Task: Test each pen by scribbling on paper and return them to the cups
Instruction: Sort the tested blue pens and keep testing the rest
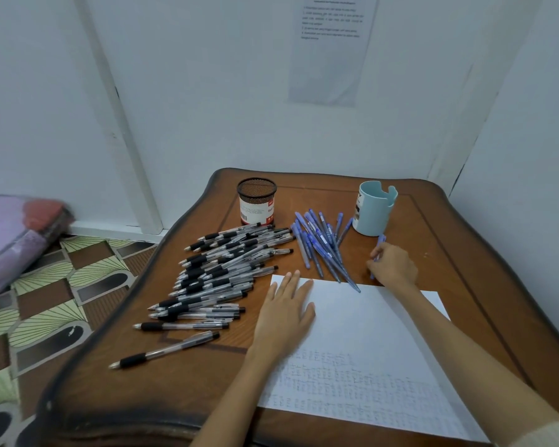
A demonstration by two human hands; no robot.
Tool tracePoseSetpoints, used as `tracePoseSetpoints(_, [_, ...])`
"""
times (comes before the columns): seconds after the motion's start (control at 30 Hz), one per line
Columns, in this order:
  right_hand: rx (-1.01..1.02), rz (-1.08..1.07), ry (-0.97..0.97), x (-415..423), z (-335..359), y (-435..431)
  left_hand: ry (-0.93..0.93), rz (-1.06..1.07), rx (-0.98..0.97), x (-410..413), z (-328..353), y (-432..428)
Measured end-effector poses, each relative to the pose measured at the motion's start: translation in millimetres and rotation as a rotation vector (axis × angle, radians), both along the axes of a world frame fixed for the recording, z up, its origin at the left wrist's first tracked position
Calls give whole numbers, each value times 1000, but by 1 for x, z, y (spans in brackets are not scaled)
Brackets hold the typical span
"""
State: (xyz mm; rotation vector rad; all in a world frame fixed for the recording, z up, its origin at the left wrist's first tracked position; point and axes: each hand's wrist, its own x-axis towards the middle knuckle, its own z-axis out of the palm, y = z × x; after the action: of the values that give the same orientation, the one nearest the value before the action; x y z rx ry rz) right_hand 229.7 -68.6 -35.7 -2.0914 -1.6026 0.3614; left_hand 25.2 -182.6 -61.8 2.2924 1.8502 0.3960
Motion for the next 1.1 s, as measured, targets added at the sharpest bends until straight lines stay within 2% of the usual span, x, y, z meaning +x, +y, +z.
tracePoseSetpoints(0.1, [54,42,47,18,3,-20,-4,0,-3,0,1,0])
tracePoseSetpoints(0.27, [291,331,36,4,-9,-47,-8,-3,0,0,3,-1])
tracePoseSetpoints(0.43, [109,596,-7,-40,-19,-43,-24,1,-2,1,3,-2])
tracePoseSetpoints(0.57, [201,596,-236,-67,-19,-23,-41,-13,15,2,0,-1])
tracePoseSetpoints(0.67, [140,596,-328,-83,-19,-7,-58,-11,33,2,-1,0])
tracePoseSetpoints(0.77, [67,547,-328,-92,-21,8,-132,-5,64,2,-1,0])
tracePoseSetpoints(0.9, [88,492,-312,-100,-24,26,-254,26,118,1,7,-5])
tracePoseSetpoints(1.1, [84,388,-298,-102,-25,50,-271,21,144,-1,6,-5])
